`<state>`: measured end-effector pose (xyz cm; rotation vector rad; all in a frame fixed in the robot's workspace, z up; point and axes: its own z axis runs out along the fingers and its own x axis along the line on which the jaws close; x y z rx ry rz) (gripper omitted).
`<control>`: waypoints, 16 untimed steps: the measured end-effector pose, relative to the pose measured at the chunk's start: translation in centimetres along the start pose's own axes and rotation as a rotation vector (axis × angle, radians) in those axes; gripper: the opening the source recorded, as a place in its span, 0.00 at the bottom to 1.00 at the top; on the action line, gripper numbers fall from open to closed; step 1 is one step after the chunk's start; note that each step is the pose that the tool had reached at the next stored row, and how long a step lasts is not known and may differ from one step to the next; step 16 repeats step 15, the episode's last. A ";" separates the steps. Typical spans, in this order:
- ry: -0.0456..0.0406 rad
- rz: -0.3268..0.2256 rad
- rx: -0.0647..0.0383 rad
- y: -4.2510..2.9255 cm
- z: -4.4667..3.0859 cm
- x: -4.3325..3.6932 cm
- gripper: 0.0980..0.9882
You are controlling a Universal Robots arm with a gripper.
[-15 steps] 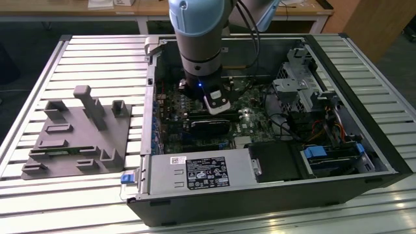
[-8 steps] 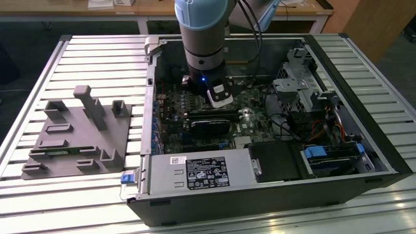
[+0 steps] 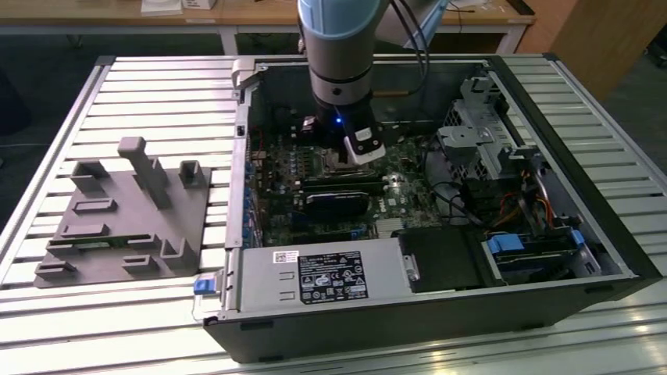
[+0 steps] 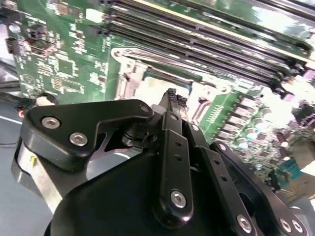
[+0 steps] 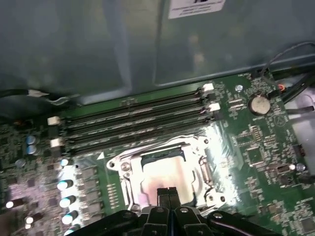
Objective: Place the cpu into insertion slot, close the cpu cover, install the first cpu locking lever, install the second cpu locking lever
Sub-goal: 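Install the second cpu locking lever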
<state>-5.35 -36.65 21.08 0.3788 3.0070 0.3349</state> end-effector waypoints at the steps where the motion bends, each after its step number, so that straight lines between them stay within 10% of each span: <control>1: -0.0008 0.000 0.003 0.17 0.05 -0.12 0.01; 16: -0.0034 -0.002 0.015 1.03 0.29 -0.61 0.01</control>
